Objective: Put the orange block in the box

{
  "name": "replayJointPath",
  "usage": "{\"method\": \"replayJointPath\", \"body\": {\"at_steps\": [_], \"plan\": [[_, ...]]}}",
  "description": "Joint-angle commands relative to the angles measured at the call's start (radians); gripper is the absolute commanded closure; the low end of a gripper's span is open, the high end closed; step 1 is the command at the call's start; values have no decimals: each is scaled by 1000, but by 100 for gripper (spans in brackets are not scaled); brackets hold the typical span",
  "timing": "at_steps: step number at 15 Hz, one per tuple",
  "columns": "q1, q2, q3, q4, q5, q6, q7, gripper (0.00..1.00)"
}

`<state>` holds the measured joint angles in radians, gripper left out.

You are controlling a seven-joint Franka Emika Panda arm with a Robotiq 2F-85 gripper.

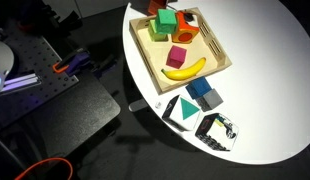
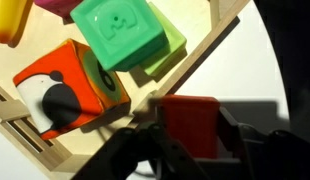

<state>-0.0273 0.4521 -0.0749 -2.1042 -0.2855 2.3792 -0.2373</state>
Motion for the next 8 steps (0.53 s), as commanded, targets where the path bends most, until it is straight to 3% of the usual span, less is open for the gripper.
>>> {"method": "replayJointPath", "body": {"at_steps": [1, 8], "plan": [[-20, -94, 9, -34, 19, -47, -1, 73], [-41, -243, -4, -98, 43, -98, 13, 73]]}}
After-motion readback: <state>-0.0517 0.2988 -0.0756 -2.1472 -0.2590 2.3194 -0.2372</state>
